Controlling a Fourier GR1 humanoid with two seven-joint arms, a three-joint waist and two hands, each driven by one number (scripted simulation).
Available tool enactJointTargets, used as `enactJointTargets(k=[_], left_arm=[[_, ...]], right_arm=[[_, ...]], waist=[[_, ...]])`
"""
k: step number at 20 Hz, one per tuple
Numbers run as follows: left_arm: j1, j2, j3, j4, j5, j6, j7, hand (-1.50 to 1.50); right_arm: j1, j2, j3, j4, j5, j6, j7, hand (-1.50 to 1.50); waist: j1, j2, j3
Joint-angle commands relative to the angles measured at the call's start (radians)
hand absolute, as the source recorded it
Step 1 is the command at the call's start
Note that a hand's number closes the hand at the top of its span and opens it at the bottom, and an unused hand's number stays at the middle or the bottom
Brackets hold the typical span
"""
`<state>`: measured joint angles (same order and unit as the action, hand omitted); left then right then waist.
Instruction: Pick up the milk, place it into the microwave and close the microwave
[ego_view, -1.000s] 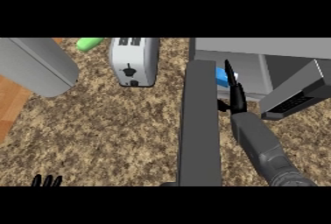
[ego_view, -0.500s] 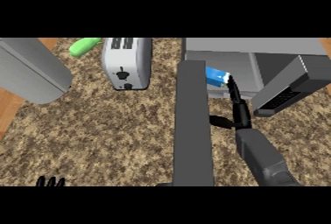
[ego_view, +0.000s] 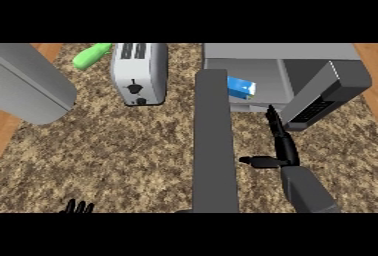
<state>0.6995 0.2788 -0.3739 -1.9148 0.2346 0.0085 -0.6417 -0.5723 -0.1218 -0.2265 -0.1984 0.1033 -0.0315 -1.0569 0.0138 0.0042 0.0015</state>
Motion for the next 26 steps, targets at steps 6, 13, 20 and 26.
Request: enactJointTargets(k=[6,13,20,26], left_arm=[[-0.076,0.007,-0.075,0.037,-0.031,-0.049,0.062,-1.5],[-0.243,-0.005,-0.126,0.141,-0.137,-0.042,0.187,1.5],[-0.346,-0.097,-0.225,0.25,-0.268,0.004,0.21,1.5],[-0.557,-0.232,-0.123,0.417,-0.299,0.101,0.278,1.5]], right_arm=[[0.144,-0.089,-0.009,-0.099,-0.036,0.132,-0.09,-1.5],[0.263,-0.13,-0.022,-0.164,-0.071,0.166,-0.095,-1.5],[0.392,-0.256,-0.069,-0.248,-0.157,0.323,-0.072,-1.5],[0.427,-0.296,-0.092,-0.258,-0.2,0.357,-0.079,-1.5]], waist=[[-0.01,-0.003,-0.001],[-0.014,-0.003,0.0],[-0.023,-0.006,-0.001],[-0.021,-0.002,0.0]])
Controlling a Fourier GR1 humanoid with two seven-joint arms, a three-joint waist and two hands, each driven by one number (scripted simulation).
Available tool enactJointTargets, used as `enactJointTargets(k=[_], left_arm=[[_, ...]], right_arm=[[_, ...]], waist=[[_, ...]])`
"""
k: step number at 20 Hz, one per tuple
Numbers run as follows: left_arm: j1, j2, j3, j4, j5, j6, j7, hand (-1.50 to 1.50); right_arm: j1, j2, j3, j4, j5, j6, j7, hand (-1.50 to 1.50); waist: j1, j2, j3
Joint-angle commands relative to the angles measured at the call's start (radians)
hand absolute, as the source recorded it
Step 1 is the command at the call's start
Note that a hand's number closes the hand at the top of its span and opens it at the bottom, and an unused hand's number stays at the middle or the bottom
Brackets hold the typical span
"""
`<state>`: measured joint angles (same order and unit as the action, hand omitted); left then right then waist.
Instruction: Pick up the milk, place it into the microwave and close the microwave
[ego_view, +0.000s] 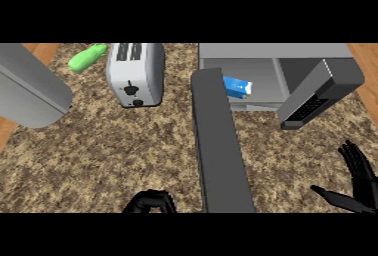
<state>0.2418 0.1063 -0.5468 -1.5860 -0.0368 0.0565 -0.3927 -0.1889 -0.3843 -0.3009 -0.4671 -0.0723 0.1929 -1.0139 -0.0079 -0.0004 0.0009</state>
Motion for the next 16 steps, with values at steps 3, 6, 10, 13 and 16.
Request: enactJointTargets(k=[3,6,10,13,16], left_arm=[[-0.204,-0.082,0.076,0.218,-0.046,0.031,-0.004,1.5],[-0.253,-0.052,0.005,0.248,-0.099,-0.028,0.085,1.5],[-0.364,-0.104,-0.057,0.343,-0.09,-0.114,0.257,1.5],[-0.416,-0.105,-0.122,0.45,-0.101,-0.155,0.253,1.5],[-0.464,-0.106,-0.209,0.474,-0.058,-0.132,0.261,1.5]], right_arm=[[0.058,-0.046,-0.001,-0.019,-0.025,0.144,-0.091,-1.5],[0.051,-0.09,0.003,-0.006,-0.03,0.198,-0.089,-1.5],[0.044,-0.104,-0.005,-0.042,-0.066,0.213,-0.034,-1.5],[0.03,-0.105,-0.003,-0.045,-0.072,0.2,-0.047,-1.5],[0.066,-0.158,-0.008,-0.059,-0.095,0.281,-0.063,-1.5]], waist=[[-0.002,0.002,-0.001],[-0.005,0.005,0.001],[-0.018,0.005,0.001],[-0.017,0.007,0.002],[-0.023,0.005,0.001]])
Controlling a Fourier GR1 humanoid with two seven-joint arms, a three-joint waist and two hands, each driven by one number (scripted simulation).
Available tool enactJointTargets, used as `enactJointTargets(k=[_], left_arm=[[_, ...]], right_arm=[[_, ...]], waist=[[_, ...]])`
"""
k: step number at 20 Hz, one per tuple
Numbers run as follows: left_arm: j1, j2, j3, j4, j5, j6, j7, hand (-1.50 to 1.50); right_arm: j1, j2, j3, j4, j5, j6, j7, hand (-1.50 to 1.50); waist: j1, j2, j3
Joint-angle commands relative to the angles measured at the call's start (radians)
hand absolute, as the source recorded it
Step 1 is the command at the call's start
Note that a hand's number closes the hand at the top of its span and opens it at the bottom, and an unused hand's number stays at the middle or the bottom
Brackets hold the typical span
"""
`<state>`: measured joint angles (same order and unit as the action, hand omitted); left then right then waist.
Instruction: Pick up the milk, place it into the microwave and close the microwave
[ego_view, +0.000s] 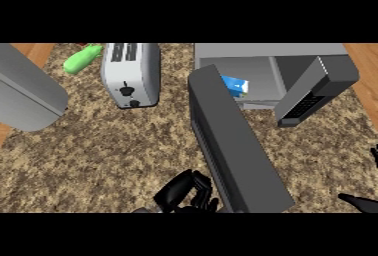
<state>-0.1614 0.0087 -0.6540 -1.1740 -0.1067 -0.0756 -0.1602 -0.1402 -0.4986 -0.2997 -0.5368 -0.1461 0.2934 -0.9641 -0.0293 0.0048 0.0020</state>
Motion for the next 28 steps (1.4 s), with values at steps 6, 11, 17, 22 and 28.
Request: enactJointTargets(k=[6,11,17,22,28], left_arm=[[-0.21,-0.008,-0.232,0.099,0.175,0.119,-0.023,1.5],[-0.216,-0.008,-0.313,0.134,0.259,0.272,-0.127,1.5],[-0.302,-0.007,-0.355,0.134,0.377,0.403,-0.111,-1.5],[-0.433,-0.008,-0.334,0.154,0.46,0.442,-0.087,1.5],[-0.543,-0.008,-0.309,0.192,0.52,0.518,-0.095,1.5]], right_arm=[[-0.011,-0.022,0.034,-0.04,-0.027,0.201,-0.094,-1.5],[-0.031,-0.008,0.074,-0.118,-0.041,0.215,-0.066,-1.5],[-0.049,0.009,0.106,-0.199,-0.07,0.196,-0.007,-1.5],[-0.053,0.037,0.15,-0.268,-0.081,0.18,0.034,-1.5],[-0.079,0.006,0.175,-0.331,-0.106,0.192,0.094,-1.5]], waist=[[-0.026,0.005,-0.002],[-0.061,0.009,-0.004],[-0.11,0.016,-0.006],[-0.155,0.022,-0.006],[-0.204,0.031,-0.005]])
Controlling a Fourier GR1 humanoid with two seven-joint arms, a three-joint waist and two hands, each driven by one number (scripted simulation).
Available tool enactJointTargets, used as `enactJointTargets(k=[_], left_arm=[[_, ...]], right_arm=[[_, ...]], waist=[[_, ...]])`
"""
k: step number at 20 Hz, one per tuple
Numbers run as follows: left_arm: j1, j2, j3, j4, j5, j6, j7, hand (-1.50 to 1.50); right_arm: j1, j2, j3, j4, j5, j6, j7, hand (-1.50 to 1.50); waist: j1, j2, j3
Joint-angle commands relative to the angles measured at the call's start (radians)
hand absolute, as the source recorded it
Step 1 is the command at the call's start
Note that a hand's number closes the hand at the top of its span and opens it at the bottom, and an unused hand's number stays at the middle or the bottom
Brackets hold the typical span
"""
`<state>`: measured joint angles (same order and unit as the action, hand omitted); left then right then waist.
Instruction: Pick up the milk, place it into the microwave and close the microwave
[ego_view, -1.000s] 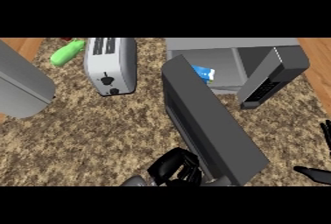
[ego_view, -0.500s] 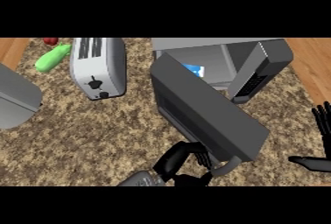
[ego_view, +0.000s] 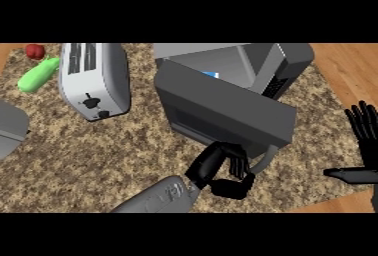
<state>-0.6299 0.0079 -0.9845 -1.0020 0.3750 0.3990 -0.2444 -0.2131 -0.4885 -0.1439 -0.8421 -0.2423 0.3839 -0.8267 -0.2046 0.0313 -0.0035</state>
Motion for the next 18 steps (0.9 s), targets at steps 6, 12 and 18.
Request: enactJointTargets(k=[6,12,18], left_arm=[[-0.198,-0.008,0.049,0.053,0.079,0.088,-0.042,1.5],[-0.297,-0.008,0.084,0.123,0.129,0.121,-0.028,1.5],[-0.386,-0.008,0.115,0.181,0.176,0.131,-0.023,1.5]], right_arm=[[-0.063,-0.025,0.044,-0.08,-0.035,0.107,0.026,-1.5],[-0.089,-0.037,0.046,-0.121,-0.069,0.106,0.059,-1.5],[-0.132,-0.037,0.068,-0.161,-0.103,0.137,0.097,-1.5]], waist=[[-0.069,0.019,0.001],[-0.123,0.036,0.005],[-0.15,0.052,0.007]])
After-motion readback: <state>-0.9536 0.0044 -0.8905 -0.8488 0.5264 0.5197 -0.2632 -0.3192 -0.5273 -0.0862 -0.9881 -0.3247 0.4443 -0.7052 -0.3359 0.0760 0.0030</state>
